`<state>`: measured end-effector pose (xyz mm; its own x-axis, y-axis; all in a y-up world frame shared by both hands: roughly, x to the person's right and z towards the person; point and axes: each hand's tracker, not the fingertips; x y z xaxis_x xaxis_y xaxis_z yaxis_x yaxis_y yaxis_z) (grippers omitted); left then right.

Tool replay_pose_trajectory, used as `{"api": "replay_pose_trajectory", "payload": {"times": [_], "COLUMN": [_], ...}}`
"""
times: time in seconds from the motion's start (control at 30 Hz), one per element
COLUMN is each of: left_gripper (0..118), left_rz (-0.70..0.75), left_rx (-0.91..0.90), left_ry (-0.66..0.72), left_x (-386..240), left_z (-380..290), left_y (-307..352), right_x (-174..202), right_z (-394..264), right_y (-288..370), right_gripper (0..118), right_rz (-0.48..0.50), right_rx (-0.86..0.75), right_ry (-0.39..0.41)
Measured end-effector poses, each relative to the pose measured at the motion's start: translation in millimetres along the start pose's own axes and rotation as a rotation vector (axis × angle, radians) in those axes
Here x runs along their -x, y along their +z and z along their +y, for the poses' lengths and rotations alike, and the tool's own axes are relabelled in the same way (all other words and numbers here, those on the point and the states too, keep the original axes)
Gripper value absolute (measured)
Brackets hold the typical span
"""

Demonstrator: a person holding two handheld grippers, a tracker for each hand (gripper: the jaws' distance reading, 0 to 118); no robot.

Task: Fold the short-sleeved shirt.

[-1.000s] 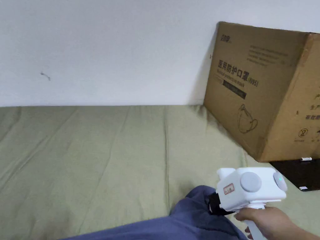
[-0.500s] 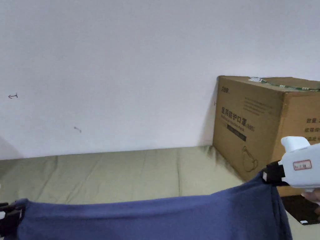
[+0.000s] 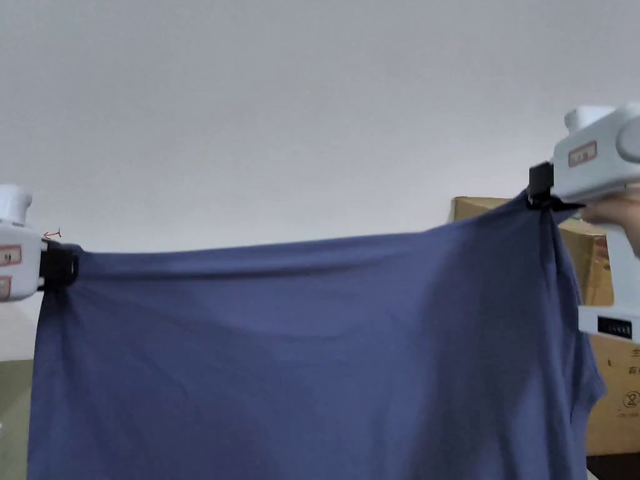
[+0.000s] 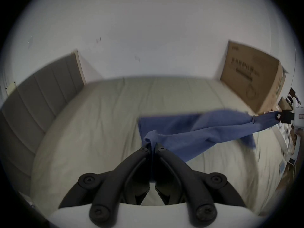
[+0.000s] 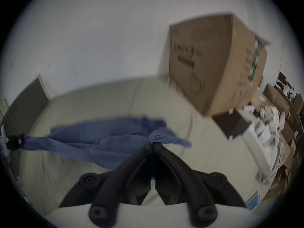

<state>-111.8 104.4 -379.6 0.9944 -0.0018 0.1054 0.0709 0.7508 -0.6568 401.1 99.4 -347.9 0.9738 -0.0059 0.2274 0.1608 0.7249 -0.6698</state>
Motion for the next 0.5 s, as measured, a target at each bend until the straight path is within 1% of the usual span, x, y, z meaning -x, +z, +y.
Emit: {"api": "replay_pose_trajectory", "payload": {"times": [0.07, 0.1, 0.23, 0.3, 0.37, 0.5], "left_gripper": [3, 3, 3, 3, 3, 3], "left_rz": [-0.004, -0.016, -0.044, -0.052, -0.073, -0.102], "left_rx": [0.054, 0.056, 0.081, 0.087, 0.09, 0.085], "left_ry": [-0.007, -0.014, -0.032, -0.039, -0.043, -0.05], "left_x": [9, 11, 18, 22, 27, 34], "left_z": [-40, -60, -117, -138, -156, -191], "left_y": [-2, 3, 42, 63, 83, 128], "right_x": [-13, -19, -42, -53, -63, -79], "right_z": [-46, -73, -137, -159, -178, -214], "right_y": [2, 9, 43, 65, 87, 133], "right_gripper": [1, 1, 1, 1, 1, 1], "right_rz": [0.027, 0.015, 0.03, 0.032, 0.056, 0.1], "right_rx": [0.058, 0.075, 0.132, 0.143, 0.15, 0.164], "right_ry": [0.004, 0.007, 0.032, 0.042, 0.046, 0.088]}}
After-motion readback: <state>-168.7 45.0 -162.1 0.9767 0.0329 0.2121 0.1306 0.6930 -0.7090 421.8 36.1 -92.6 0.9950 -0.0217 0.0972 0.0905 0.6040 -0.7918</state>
